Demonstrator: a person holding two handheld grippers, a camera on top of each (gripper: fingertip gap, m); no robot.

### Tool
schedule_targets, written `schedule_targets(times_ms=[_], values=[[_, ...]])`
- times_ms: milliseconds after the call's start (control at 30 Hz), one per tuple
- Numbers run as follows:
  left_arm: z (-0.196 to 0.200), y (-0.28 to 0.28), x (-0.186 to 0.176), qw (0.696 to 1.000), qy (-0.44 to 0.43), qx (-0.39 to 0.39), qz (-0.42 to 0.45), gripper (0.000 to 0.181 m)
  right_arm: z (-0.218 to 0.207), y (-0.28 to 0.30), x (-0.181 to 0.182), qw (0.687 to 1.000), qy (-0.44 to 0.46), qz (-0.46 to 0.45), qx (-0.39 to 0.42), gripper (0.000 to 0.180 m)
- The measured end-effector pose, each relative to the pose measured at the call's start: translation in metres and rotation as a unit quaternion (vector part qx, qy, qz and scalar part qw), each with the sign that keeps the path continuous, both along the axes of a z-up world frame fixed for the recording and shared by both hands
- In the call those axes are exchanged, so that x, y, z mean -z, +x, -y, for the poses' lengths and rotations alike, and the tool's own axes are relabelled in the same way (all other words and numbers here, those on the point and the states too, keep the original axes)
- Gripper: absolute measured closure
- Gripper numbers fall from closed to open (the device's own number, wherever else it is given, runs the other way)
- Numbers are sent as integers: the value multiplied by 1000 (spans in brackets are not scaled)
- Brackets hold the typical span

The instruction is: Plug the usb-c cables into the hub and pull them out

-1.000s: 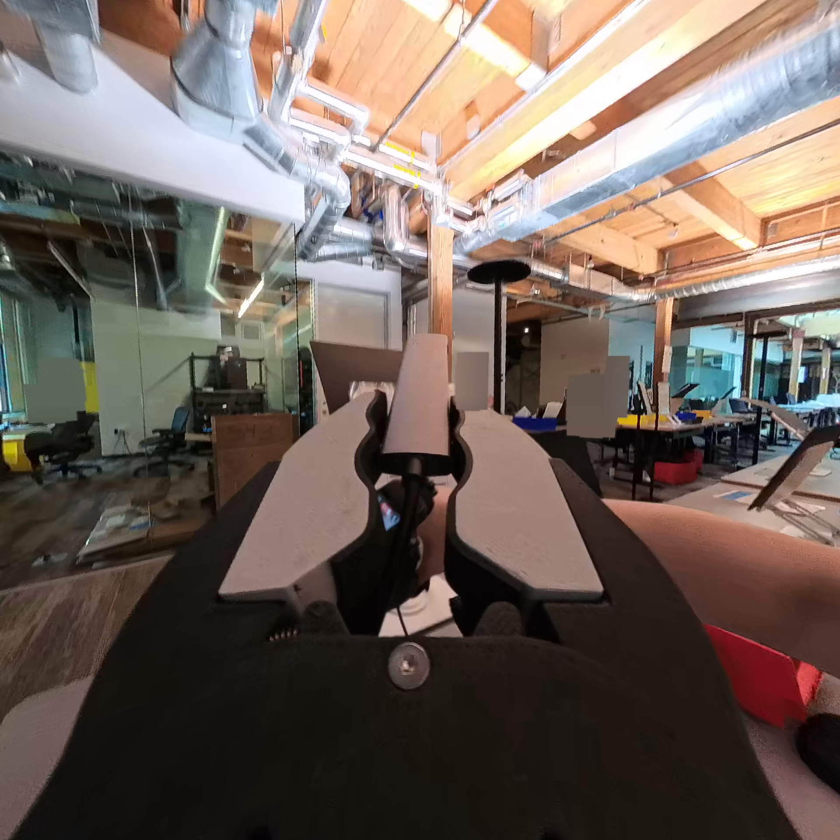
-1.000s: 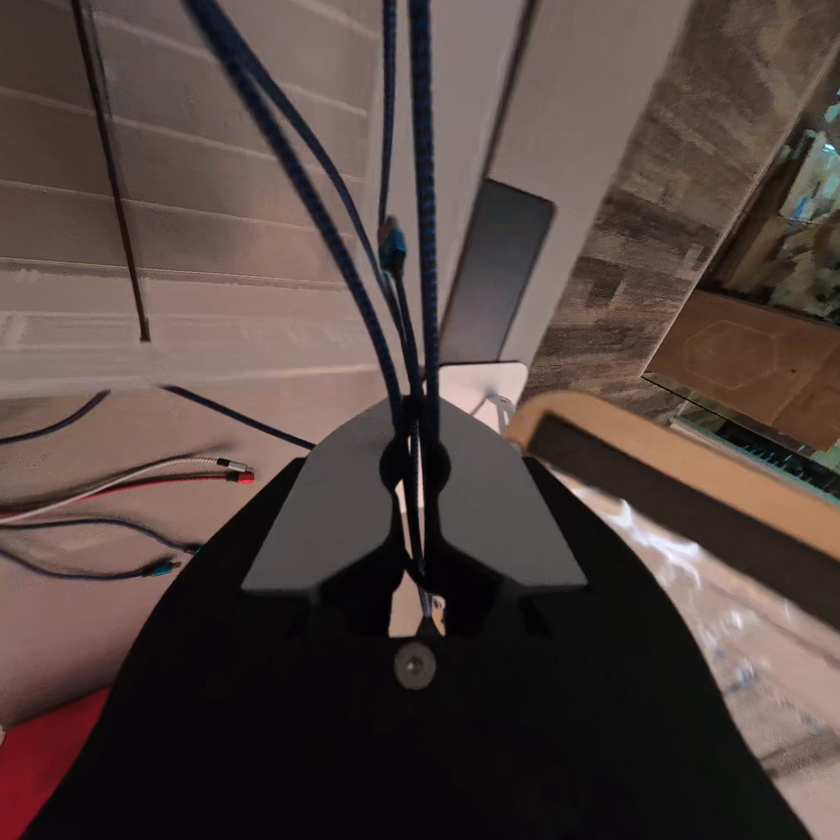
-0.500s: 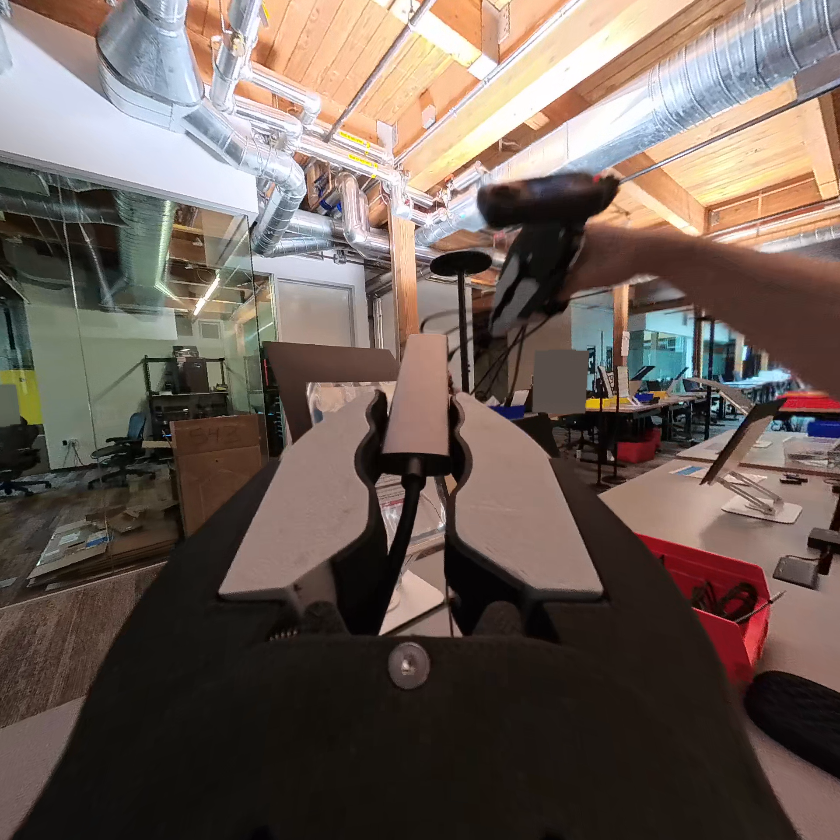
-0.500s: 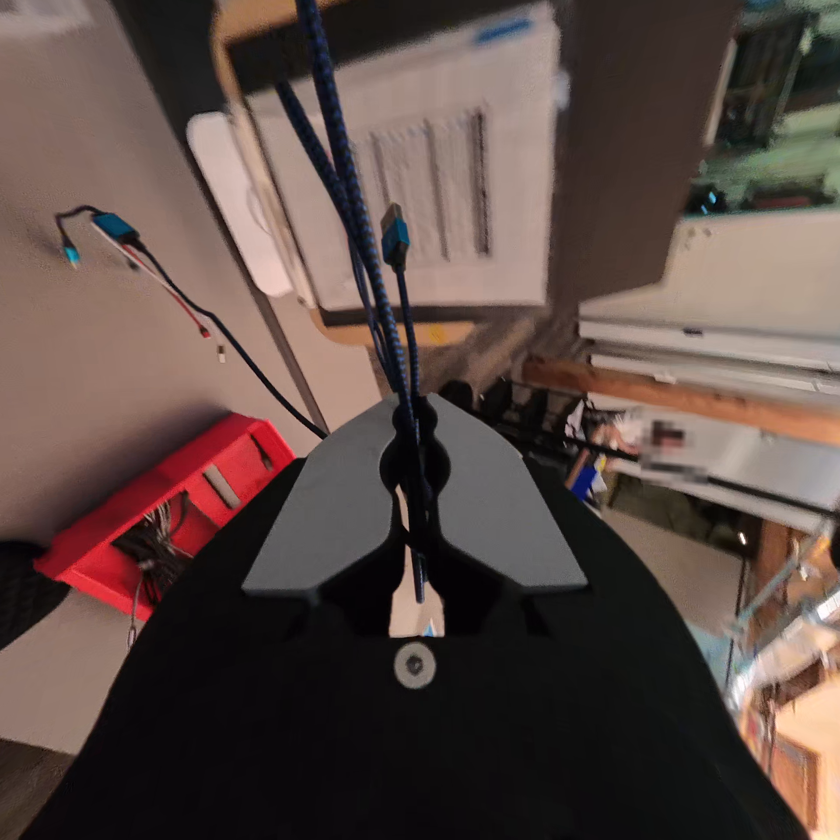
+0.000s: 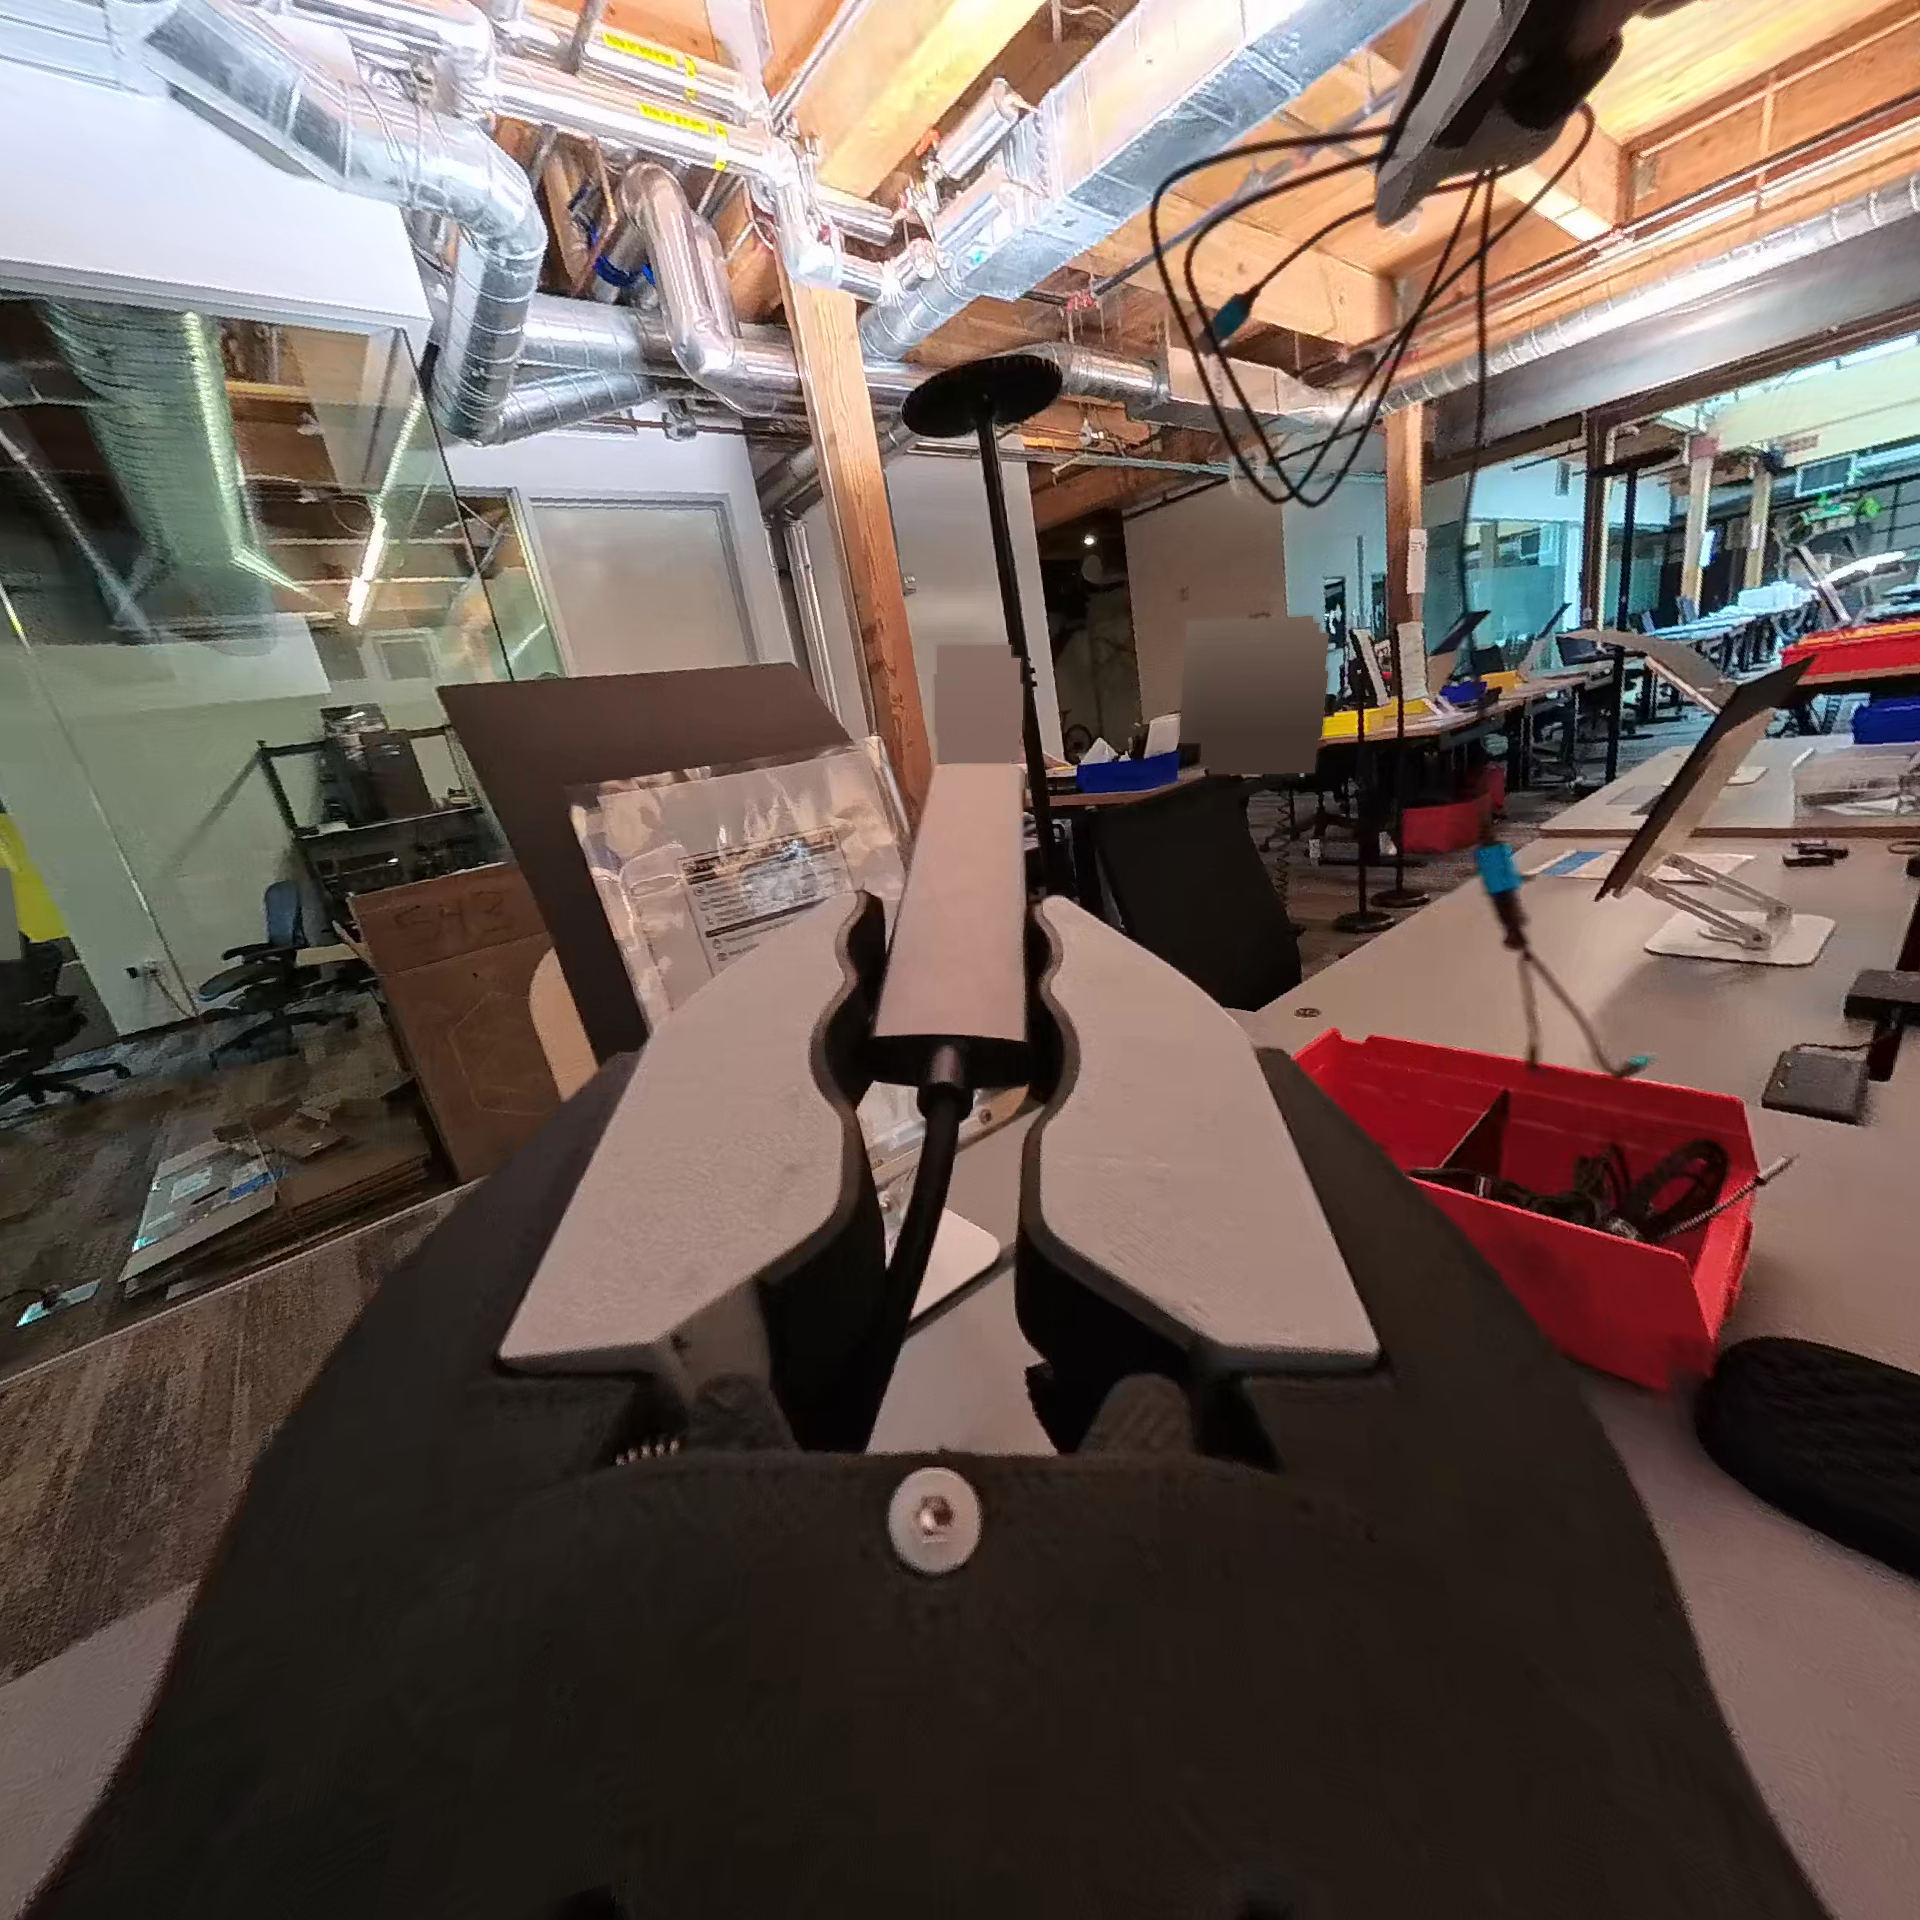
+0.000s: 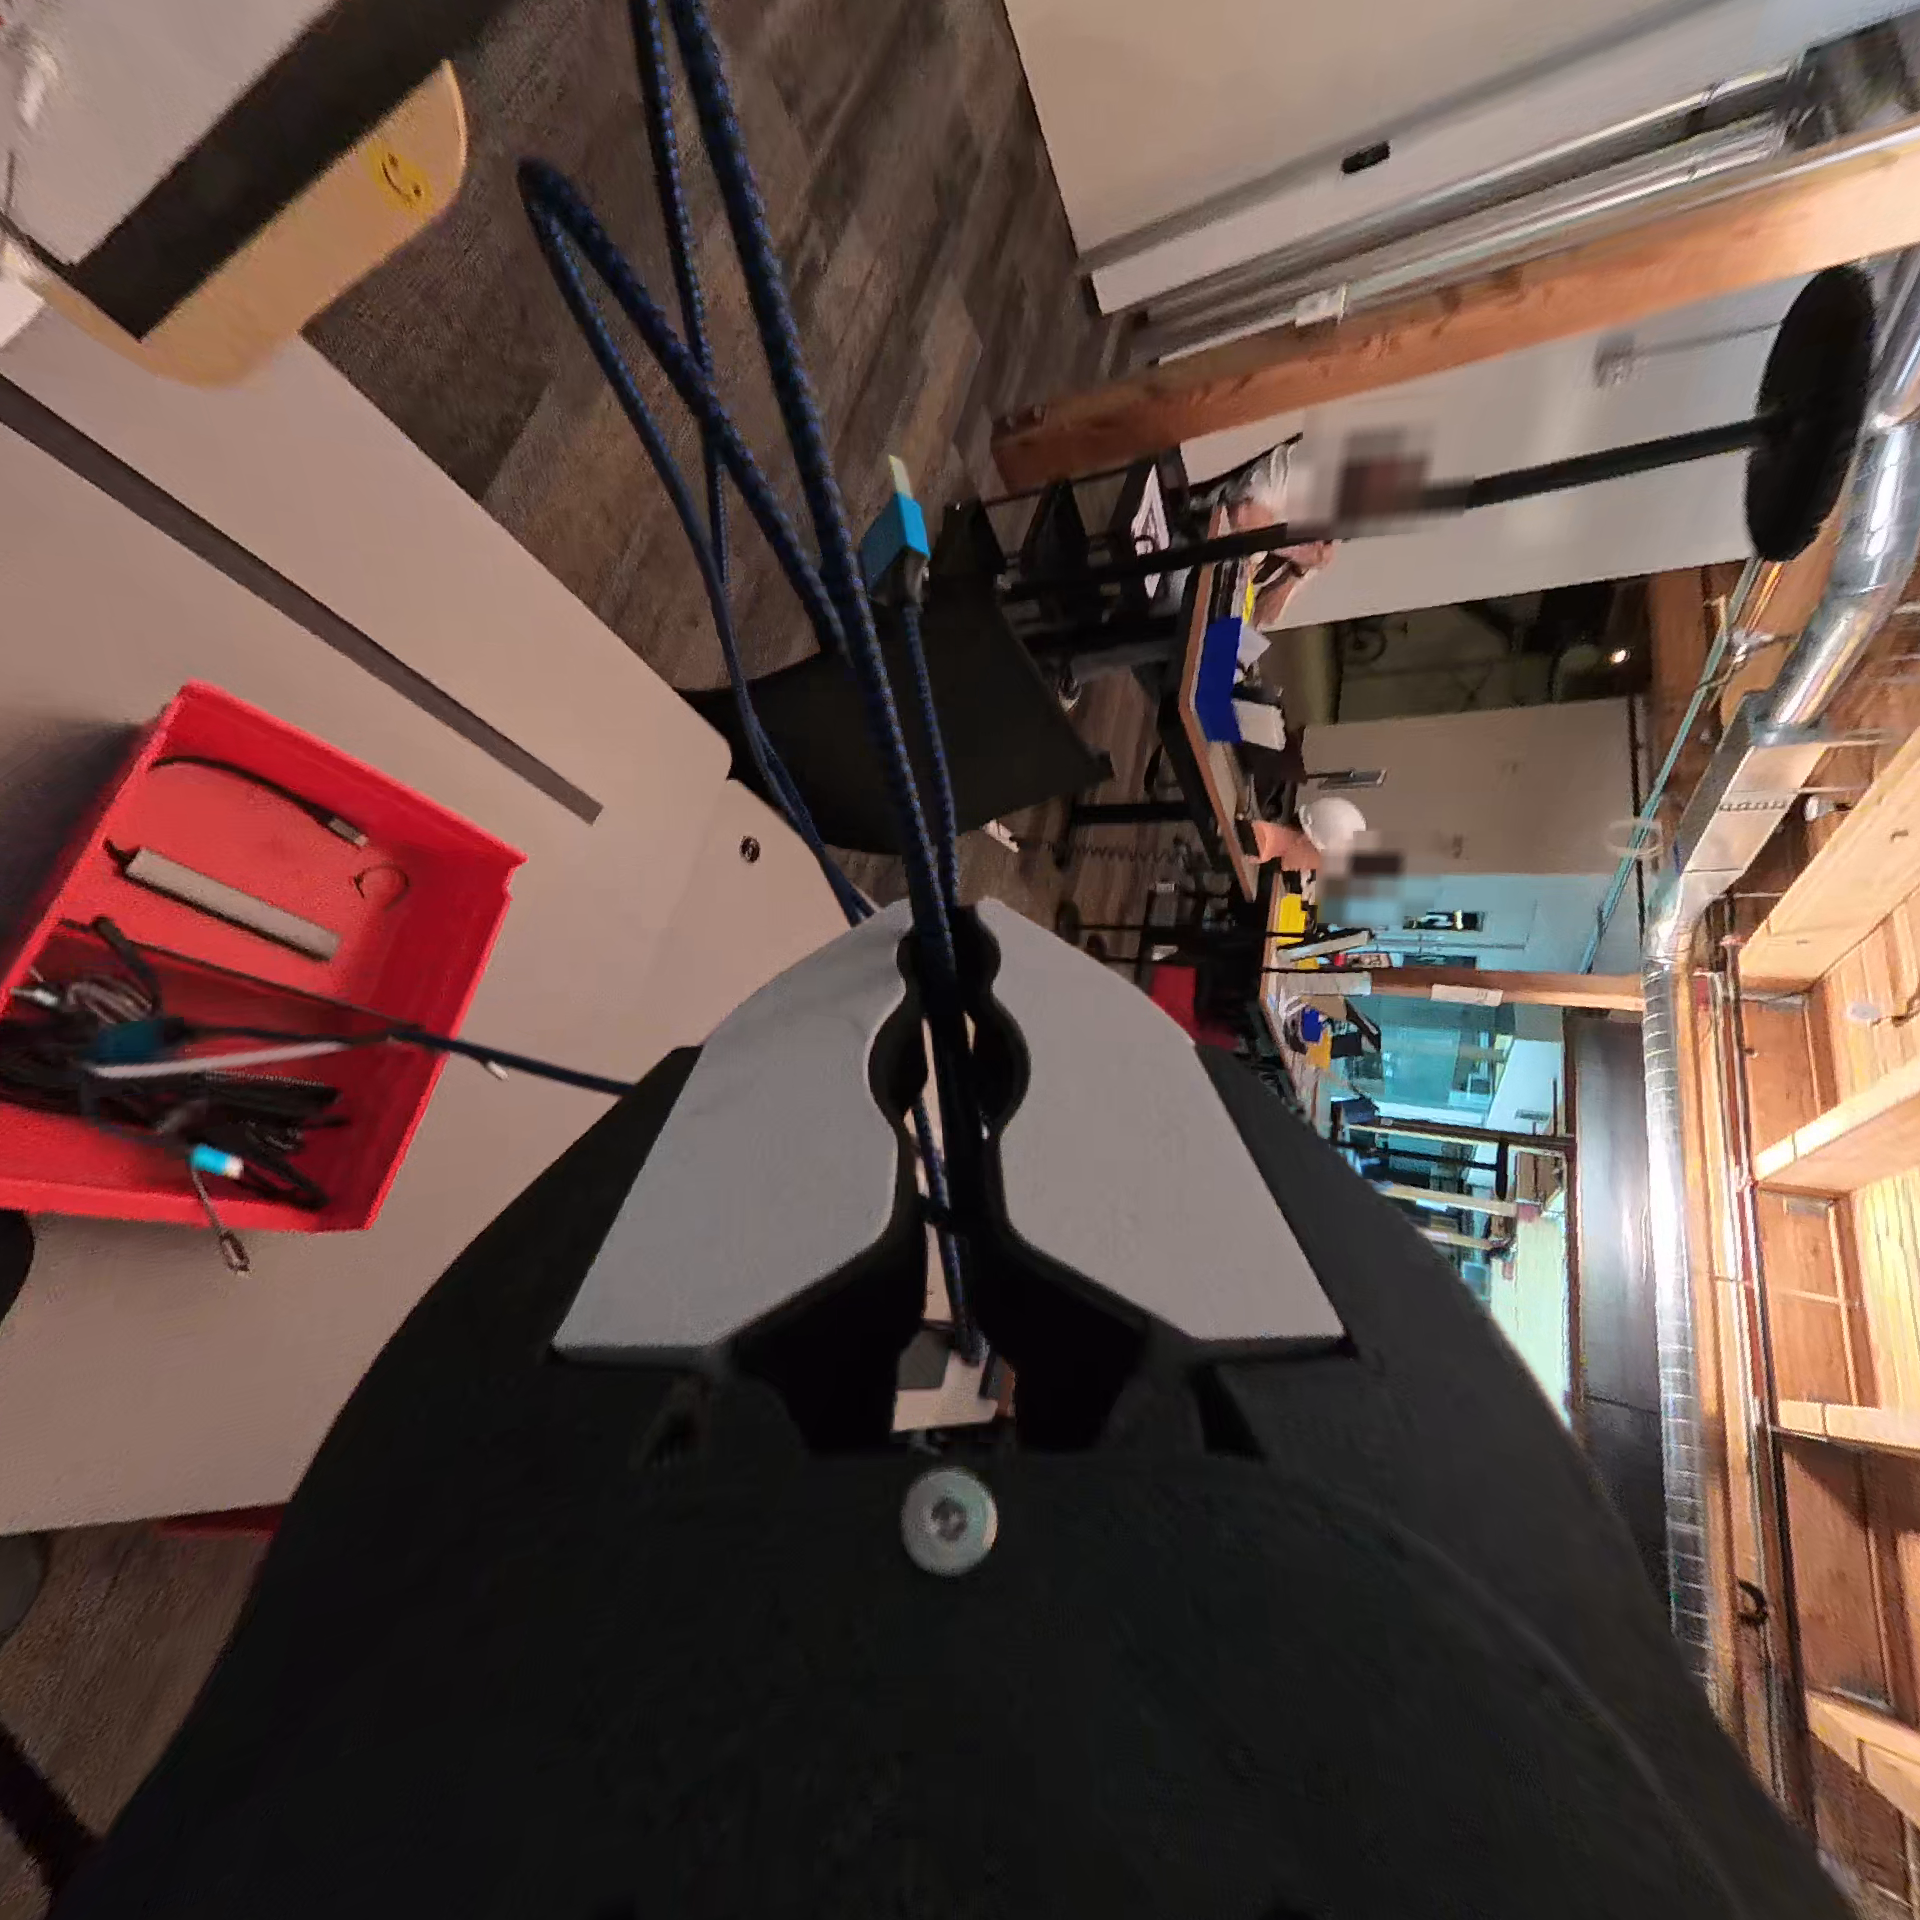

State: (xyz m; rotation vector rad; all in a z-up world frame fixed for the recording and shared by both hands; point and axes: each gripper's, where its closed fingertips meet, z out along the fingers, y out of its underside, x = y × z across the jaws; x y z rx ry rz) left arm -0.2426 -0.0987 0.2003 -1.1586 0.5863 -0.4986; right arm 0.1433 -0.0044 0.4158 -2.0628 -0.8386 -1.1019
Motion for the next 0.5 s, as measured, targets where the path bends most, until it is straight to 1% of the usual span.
schedule_targets(times_ms=[300, 500], values=[[-4, -5, 1, 1000, -10, 7, 11, 155, 3, 68, 64, 998, -57, -10, 30, 176], [-4, -13, 0, 1000, -12, 8, 24, 155, 2, 88, 108, 996, -85, -31, 15, 176]])
